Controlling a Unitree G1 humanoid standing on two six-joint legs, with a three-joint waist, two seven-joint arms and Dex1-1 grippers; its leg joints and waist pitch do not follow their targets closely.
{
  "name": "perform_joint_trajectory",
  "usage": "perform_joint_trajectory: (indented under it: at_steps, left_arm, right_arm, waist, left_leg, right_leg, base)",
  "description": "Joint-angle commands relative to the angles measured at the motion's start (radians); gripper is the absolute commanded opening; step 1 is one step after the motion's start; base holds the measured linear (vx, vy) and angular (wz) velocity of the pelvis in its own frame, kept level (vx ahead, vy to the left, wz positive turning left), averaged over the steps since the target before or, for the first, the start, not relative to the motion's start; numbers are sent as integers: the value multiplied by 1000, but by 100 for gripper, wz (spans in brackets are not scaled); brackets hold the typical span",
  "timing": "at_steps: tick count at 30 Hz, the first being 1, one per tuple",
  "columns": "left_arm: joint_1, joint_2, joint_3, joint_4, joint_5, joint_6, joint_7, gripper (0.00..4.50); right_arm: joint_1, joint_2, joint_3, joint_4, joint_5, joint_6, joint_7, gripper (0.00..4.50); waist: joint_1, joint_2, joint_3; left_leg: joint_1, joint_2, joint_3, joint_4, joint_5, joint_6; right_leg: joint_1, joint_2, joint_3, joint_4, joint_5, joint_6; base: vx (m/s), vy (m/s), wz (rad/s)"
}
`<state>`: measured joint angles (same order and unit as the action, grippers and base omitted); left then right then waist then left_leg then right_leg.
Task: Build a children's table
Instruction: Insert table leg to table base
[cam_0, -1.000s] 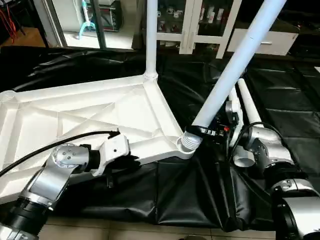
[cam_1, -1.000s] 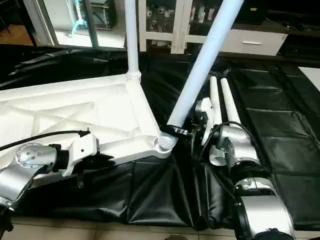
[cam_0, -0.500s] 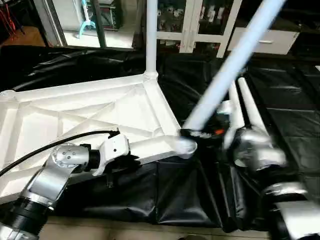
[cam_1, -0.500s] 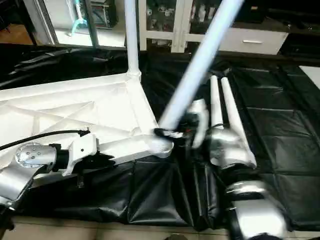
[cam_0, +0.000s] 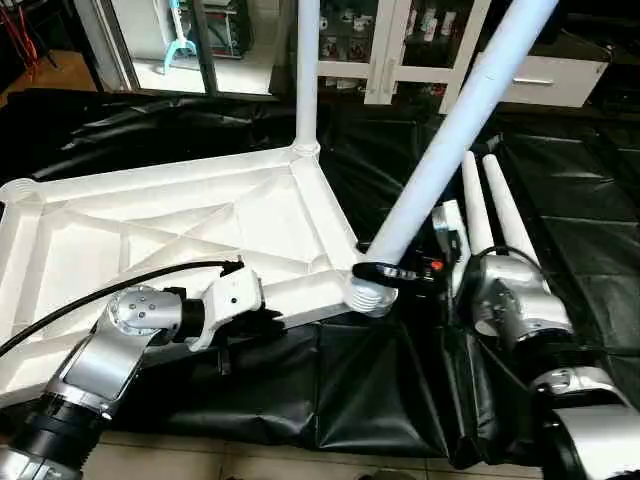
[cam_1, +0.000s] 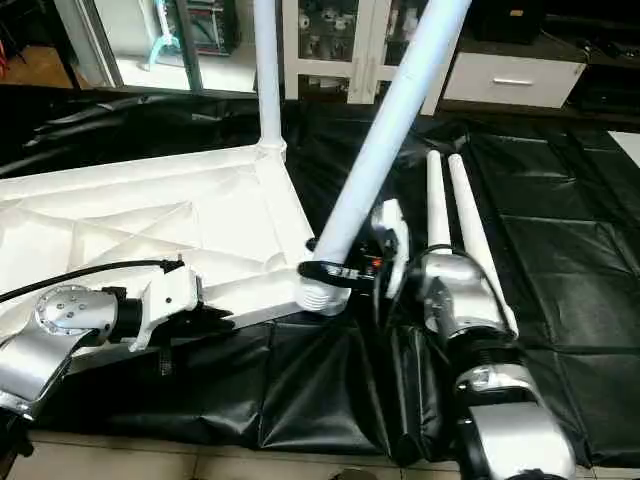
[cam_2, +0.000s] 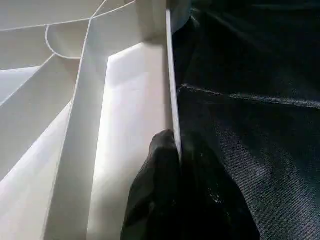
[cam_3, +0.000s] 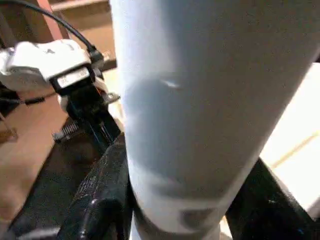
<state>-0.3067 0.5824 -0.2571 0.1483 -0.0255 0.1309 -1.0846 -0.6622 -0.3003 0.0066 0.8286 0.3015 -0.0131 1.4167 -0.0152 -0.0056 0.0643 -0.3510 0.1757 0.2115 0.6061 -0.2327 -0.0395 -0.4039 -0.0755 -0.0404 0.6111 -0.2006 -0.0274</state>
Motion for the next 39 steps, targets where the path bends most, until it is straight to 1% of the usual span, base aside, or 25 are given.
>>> perform_joint_trajectory:
  at_steps: [1,4,6,7,8,10,11,12,16,17,18,19,20,22,25,26,27,28,30,33,34,35,37,39]
  left_arm:
    - [11,-8,15,12,-13,-17,25,0]
    - [12,-7,15,11,-13,-17,23,0]
    - [11,-7,12,12,-13,-17,19,0]
    - [9,-8,11,13,-14,-16,17,0]
    - [11,-8,11,12,-14,-16,17,0]
    - [10,-11,9,13,-14,-15,17,0]
    - [8,-12,9,14,-14,-15,17,0]
    - [7,-12,9,15,-14,-14,17,0]
    - [6,-11,11,15,-15,-13,16,0]
    - [7,-9,13,14,-16,-12,16,0]
    - [10,-7,14,12,-16,-12,14,0]
    - [10,-7,14,12,-16,-12,14,0]
    - [12,-5,14,10,-16,-11,13,0]
    - [16,-3,14,7,-16,-11,11,0]
    - [19,-2,12,4,-15,-9,10,0]
    - [20,-2,11,1,-15,-8,9,0]
    - [20,-2,11,1,-15,-8,9,0]
    - [21,-2,8,0,-14,-7,9,0]
    - [22,-2,7,-1,-13,-6,8,0]
    - [23,-1,5,-4,-13,-4,7,0]
    - [23,-1,4,-5,-14,-3,6,0]
    - [24,0,4,-5,-14,-3,6,0]
    - [24,0,3,-5,-14,-2,5,0]
    - [24,0,3,-7,-14,0,4,0]
  right_arm:
    - [20,-29,12,33,-50,-2,-11,186]
    - [15,-40,8,45,-55,-17,-25,186]
    - [9,-52,7,61,-61,-31,-46,186]
    - [9,-55,9,68,-65,-38,-52,186]
    - [12,-54,11,70,-67,-38,-53,186]
    - [22,-50,18,76,-74,-38,-54,186]
    - [29,-48,25,83,-81,-41,-57,186]
    - [35,-48,31,90,-89,-50,-61,186]
    - [41,-50,37,108,-100,-65,-68,186]
    - [40,-54,41,124,-112,-81,-76,186]
    - [41,-62,56,135,-136,-108,-86,186]
    - [41,-62,56,135,-136,-108,-86,186]
    - [42,-68,66,142,-153,-127,-92,186]
    - [48,-78,96,145,-191,-165,-97,186]
    - [54,-75,120,138,-211,-185,-97,186]
    - [59,-74,143,136,-232,-204,-97,186]
    - [59,-74,143,136,-232,-204,-97,186]
    - [64,-72,160,141,-246,-215,-97,186]
    - [67,-70,168,148,-253,-222,-98,186]
    - [73,-66,182,159,-263,-222,-98,186]
    - [74,-65,185,163,-265,-220,-98,186]
    - [75,-63,187,167,-264,-214,-98,186]
    - [74,-62,187,171,-263,-203,-98,186]
    - [71,-57,188,185,-254,-159,-97,186]
  waist:
    - [2,-6,-45]
    - [2,-6,-46]
    - [2,-6,-46]
    - [0,-7,-45]
    - [0,-4,-46]
    - [2,-6,-48]
    - [4,-6,-47]
    - [5,-6,-47]
    - [5,-6,-46]
    - [5,-6,-45]
    - [4,-5,-46]
    - [3,-5,-45]
    - [2,-5,-44]
    - [0,-5,-43]
    - [-4,-6,-40]
    - [-5,-6,-39]
    - [-7,-7,-38]
    - [-7,-7,-38]
    - [-9,-7,-38]
    - [-9,-9,-39]
    - [-9,-8,-38]
    - [-10,-8,-36]
    - [-10,-8,-38]
    - [-11,-9,-39]
  left_leg:
    - [4,67,-27,-81,-120,88]
    - [6,67,-26,-80,-120,90]
    - [4,67,-26,-80,-115,92]
    - [4,66,-26,-79,-115,92]
    - [5,65,-26,-79,-114,92]
    - [5,65,-25,-77,-100,99]
    - [1,67,-25,-77,-83,110]
    - [3,68,-24,-76,-84,113]
    - [4,68,-24,-77,-109,106]
    - [4,68,-25,-78,-110,104]
    - [4,68,-25,-78,-111,102]
    - [4,67,-25,-78,-114,101]
    - [5,67,-26,-79,-131,97]
    - [5,67,-26,-80,-142,93]
    - [6,68,-29,-84,-172,80]
    - [6,68,-30,-85,-179,78]
    - [6,68,-31,-86,-193,71]
    - [7,68,-32,-87,-197,69]
    - [7,68,-33,-90,-217,62]
    - [7,68,-33,-91,-222,58]
    - [7,69,-33,-92,-227,57]
    - [7,69,-34,-93,-244,53]
    - [10,69,-34,-94,-258,45]
    - [8,69,-35,-95,-260,43]
  right_leg:
    - [33,-71,48,-71,-203,-271]
    - [32,-69,47,-70,-195,-275]
    - [34,-69,47,-69,-187,-278]
    - [32,-69,47,-70,-192,-279]
    - [33,-69,47,-70,-190,-279]
    - [34,-68,47,-67,-169,-283]
    - [37,-68,45,-63,-142,-289]
    - [35,-68,45,-63,-140,-290]
    - [34,-68,45,-67,-174,-287]
    - [34,-69,45,-67,-176,-286]
    - [33,-69,45,-67,-175,-286]
    - [33,-69,45,-67,-178,-286]
    - [32,-69,46,-70,-196,-283]
    - [31,-69,46,-71,-209,-280]
    - [30,-70,47,-77,-251,-264]
    - [29,-69,47,-78,-259,-261]
    - [28,-69,47,-80,-276,-255]
    - [28,-69,47,-80,-282,-252]
    - [26,-69,49,-84,-299,-245]
    - [26,-68,50,-83,-287,-245]
    - [25,-67,49,-83,-288,-245]
    - [24,-68,50,-86,-308,-240]
    - [23,-68,50,-88,-321,-233]
    - [24,-67,51,-87,-314,-232]
  base:
    - [0,0,0]
    - [0,0,0]
    - [0,0,0]
    - [0,0,0]
    - [0,0,0]
    - [0,0,0]
    - [0,0,0]
    - [0,0,0]
    - [0,0,0]
    - [0,0,0]
    - [0,0,0]
    - [0,0,0]
    - [0,0,0]
    - [0,0,0]
    - [0,0,0]
    - [0,0,0]
    - [0,0,0]
    - [0,0,0]
    - [0,0,0]
    - [0,0,0]
    - [0,0,0]
    - [0,0,0]
    - [0,0,0]
    - [0,0,0]
